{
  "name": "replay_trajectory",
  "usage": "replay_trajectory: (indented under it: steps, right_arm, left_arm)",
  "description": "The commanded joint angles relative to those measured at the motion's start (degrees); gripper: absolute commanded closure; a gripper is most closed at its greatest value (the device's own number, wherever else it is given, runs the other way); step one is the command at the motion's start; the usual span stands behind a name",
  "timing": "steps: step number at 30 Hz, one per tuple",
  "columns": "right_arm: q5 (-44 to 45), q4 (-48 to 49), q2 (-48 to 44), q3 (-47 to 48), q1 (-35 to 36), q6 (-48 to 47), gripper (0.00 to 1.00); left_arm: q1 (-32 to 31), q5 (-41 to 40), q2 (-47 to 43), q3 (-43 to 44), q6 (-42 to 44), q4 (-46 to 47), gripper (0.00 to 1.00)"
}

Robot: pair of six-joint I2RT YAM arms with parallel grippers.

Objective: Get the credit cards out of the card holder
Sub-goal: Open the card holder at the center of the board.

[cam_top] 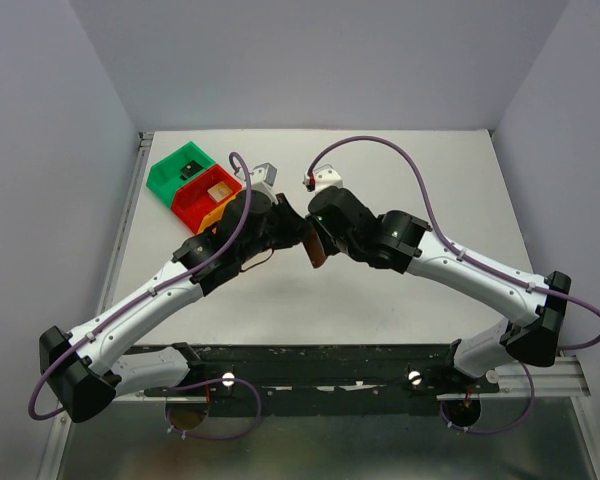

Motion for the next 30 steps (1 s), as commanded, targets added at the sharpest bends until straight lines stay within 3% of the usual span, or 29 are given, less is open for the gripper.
replay_trajectory:
  steps: [1,30]
  right_arm:
    - [4.2,-4.8,1.3,0.8,-0.2,-0.2,1.0]
    - [7.6,-6.6,0.6,0.8,-0.5,-1.6,1.0]
  left_arm:
    - [-0.3,-1.8,-2.7,0.3,-0.3,2.3,1.0]
    - [-0.3,-3.2,-4.7,-0.6,-0.1,1.2,1.0]
